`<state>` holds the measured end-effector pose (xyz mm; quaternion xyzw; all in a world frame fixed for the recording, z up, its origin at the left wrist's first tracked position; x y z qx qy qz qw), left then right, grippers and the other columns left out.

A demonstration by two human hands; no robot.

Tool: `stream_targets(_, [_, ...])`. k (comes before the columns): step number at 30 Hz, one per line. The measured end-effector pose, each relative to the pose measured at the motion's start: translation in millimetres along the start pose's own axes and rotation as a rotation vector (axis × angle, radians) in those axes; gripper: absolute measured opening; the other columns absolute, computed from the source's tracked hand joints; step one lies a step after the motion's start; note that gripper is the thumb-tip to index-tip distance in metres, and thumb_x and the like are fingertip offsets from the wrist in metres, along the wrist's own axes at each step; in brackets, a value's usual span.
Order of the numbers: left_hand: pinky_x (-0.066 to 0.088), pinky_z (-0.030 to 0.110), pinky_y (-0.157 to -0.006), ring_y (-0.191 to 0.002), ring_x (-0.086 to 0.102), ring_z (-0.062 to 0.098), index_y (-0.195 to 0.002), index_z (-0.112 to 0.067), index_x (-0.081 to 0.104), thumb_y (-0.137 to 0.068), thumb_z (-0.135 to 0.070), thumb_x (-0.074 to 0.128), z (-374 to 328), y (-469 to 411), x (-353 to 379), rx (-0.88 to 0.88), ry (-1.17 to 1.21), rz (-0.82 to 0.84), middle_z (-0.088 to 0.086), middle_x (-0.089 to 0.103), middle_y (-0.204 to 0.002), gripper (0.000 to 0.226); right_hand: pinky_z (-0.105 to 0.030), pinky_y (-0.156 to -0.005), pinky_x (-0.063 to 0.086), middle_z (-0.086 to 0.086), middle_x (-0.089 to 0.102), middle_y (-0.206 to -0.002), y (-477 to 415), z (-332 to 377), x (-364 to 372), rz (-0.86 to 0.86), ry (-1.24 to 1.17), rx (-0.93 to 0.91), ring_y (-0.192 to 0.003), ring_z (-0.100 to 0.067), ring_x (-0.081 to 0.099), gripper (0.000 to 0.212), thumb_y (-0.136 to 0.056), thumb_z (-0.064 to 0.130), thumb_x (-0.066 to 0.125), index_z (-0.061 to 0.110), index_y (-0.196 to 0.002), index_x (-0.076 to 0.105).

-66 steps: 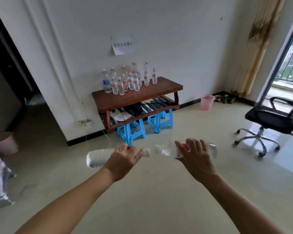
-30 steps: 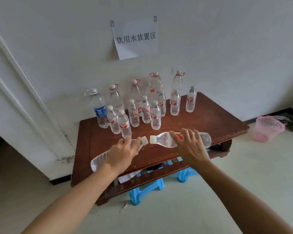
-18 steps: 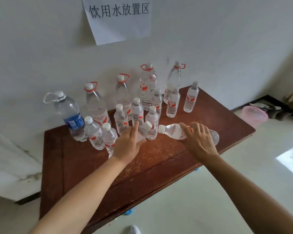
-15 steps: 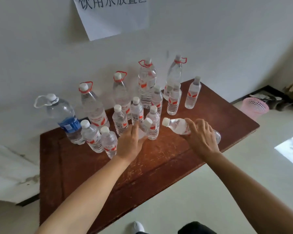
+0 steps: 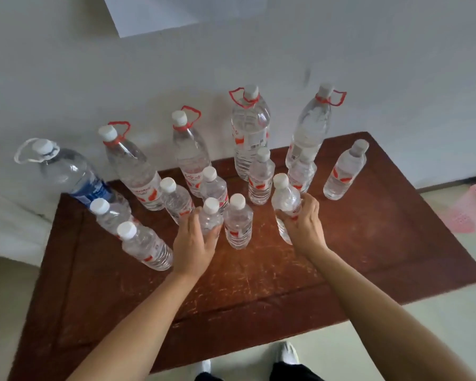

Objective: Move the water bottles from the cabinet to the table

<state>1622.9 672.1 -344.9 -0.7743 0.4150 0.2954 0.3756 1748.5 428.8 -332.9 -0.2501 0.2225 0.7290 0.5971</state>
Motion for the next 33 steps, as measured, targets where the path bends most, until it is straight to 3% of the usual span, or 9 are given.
stream_targets(5, [0.058, 0.038, -0.069, -0.101, 0.059, 0.028, -0.136, 0.0, 0.045, -0.094, -0.044, 0.058, -12.5, 6.3, 2.6, -0.179, 0.006, -0.106, 0.018, 0.048, -0.12, 0.062, -0.038, -0.087, 0.044, -0.008, 0.039, -0.136, -23.2, -13.2, 12.6, 0.097, -0.177, -0.054, -0.122, -0.029, 0.05, 0.076, -0.088, 0.03, 0.076, 0.005, -0.144, 0.03])
stream_targets(9, [0.048, 0.027, -0.077, -0.102, 0.049, 0.014, -0.143, -0.003, 0.039, -0.093, -0.046, 0.059, -14.6, 11.3, 2.9, -0.253, -0.016, -0.132, 0.018, 0.044, -0.123, 0.069, -0.038, -0.082, 0.046, -0.014, 0.041, -0.135, -19.1, -29.9, 16.0, 0.152, -0.16, -0.082, -0.115, -0.026, 0.051, 0.074, -0.091, 0.028, 0.074, 0.002, -0.143, 0.028])
stream_targets(11, [0.042, 0.022, -0.084, -0.108, 0.046, 0.015, -0.141, -0.002, 0.039, -0.093, -0.042, 0.061, -17.7, 18.2, 5.5, -0.259, -0.028, -0.148, 0.017, 0.046, -0.123, 0.067, -0.038, -0.081, 0.049, -0.014, 0.042, -0.135, -14.3, -44.3, 14.7, 0.158, -0.152, -0.078, -0.113, -0.028, 0.054, 0.073, -0.092, 0.029, 0.073, 0.008, -0.142, 0.024])
stream_targets(13, [0.038, 0.019, -0.089, -0.113, 0.046, 0.022, -0.137, 0.0, 0.041, -0.093, -0.039, 0.061, -20.3, 27.6, 9.5, -0.213, -0.045, -0.171, 0.017, 0.049, -0.121, 0.062, -0.037, -0.083, 0.05, -0.013, 0.042, -0.138, -11.1, -52.5, 10.9, 0.146, -0.188, -0.034, -0.116, -0.029, 0.056, 0.068, -0.092, 0.032, 0.072, 0.029, -0.137, 0.021])
stream_targets(15, [0.04, 0.023, -0.092, -0.112, 0.046, 0.024, -0.132, 0.004, 0.042, -0.093, -0.034, 0.061, -21.1, 34.9, 12.0, -0.151, -0.05, -0.197, 0.017, 0.048, -0.122, 0.057, -0.036, -0.084, 0.049, -0.012, 0.04, -0.141, -12.3, -51.6, 9.4, 0.145, -0.191, -0.009, -0.117, -0.025, 0.054, 0.068, -0.093, 0.035, 0.071, 0.031, -0.138, 0.02])
stream_targets(18, [0.045, 0.03, -0.091, -0.11, 0.049, 0.028, -0.131, -0.001, 0.037, -0.094, -0.031, 0.06, -21.9, 45.1, 12.1, -0.116, -0.018, -0.221, 0.01, 0.04, -0.124, 0.053, -0.036, -0.083, 0.047, -0.014, 0.033, -0.141, -13.6, -39.1, 12.4, 0.15, -0.129, -0.038, -0.116, -0.021, 0.047, 0.076, -0.094, 0.028, 0.071, 0.005, -0.146, 0.02])
stream_targets(20, [0.048, 0.033, -0.089, -0.11, 0.051, 0.029, -0.133, -0.006, 0.034, -0.094, -0.031, 0.06, -17.5, 50.2, 7.9, -0.148, 0.023, -0.213, 0.009, 0.039, -0.126, 0.053, -0.036, -0.087, 0.044, -0.017, 0.031, -0.143, -8.7, -32.7, 15.2, 0.128, -0.119, -0.04, -0.12, -0.025, 0.044, 0.077, -0.094, 0.025, 0.07, 0.0, -0.147, 0.02])
stream_targets(25, [0.049, 0.033, -0.089, -0.115, 0.051, 0.028, -0.141, -0.009, 0.03, -0.095, -0.048, 0.054, -2.2, 41.5, -8.2, -0.309, 0.078, -0.097, 0.018, 0.041, -0.132, 0.065, -0.039, -0.093, 0.045, -0.016, 0.025, -0.154, -1.9, -25.6, 10.1, 0.124, -0.093, 0.028, -0.133, -0.033, 0.043, 0.081, -0.095, 0.035, 0.067, 0.008, -0.151, 0.016])
stream_targets(33, [0.054, 0.041, -0.075, -0.108, 0.061, 0.032, -0.14, -0.009, 0.033, -0.096, -0.056, 0.047, -5.4, 40.6, -25.1, -0.333, -0.09, 0.035, 0.016, 0.048, -0.13, 0.066, -0.053, -0.107, 0.04, -0.016, 0.019, -0.159, 35.0, -1.9, -12.0, 0.137, 0.13, 0.136, -0.139, -0.038, 0.04, 0.092, -0.092, 0.059, 0.059, 0.02, -0.156, 0.004])
Point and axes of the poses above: each hand's wrist, its own y-axis away from the middle knuckle, its own x-axis out of the palm, z = x × y, the point moved 2 cm from there along -y, towards the middle knuckle
